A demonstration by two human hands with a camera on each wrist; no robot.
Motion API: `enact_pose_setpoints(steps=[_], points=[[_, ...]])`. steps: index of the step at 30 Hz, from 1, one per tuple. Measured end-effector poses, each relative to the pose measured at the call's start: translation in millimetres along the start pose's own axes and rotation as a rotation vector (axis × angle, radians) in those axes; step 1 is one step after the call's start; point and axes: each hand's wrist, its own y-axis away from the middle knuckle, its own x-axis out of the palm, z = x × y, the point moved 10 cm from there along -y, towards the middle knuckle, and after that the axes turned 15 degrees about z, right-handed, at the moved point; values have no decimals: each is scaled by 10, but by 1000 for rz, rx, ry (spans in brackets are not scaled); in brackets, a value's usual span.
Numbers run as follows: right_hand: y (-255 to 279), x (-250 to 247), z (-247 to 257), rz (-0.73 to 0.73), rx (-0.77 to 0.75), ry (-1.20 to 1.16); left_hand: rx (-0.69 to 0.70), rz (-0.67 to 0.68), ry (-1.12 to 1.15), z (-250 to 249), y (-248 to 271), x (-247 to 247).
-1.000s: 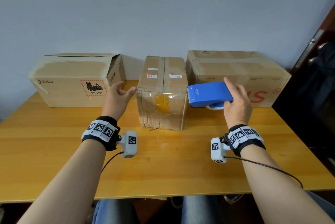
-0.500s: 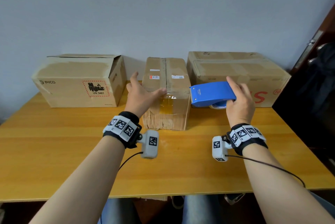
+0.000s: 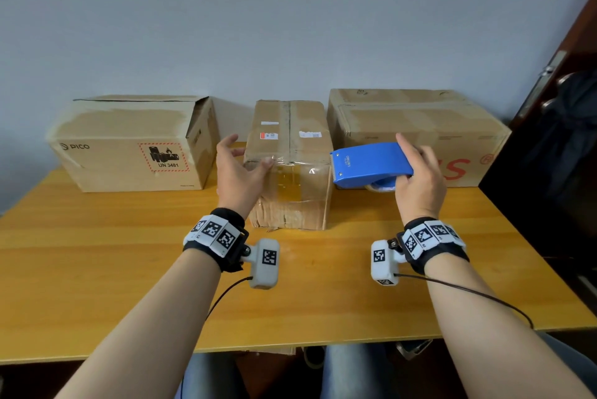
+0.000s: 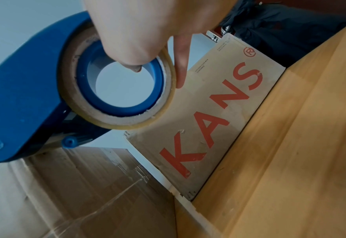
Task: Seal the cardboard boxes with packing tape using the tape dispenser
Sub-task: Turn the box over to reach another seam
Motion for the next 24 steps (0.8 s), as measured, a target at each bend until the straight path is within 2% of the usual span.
enact_pose_setpoints(steps=[4,13,16,18,20,24], points=[[15,6,4,-7,-4,-11,-9,-8,142,149,12,-108],[13,39,41,15,-13,-14,-74,-16,235,331,-65,-194],[11,38,50,14,-13,-10,-95,-45,214,237,-78,-207],[4,38,46,11,-11,-10,-74,-87,150,104,-62,-207],[6,45,42,11,-12,-8,-74,-104,-29,-59,-33,-145],[19,30,44,10,-27,-12,-78,-63,-356,-372,55,191]])
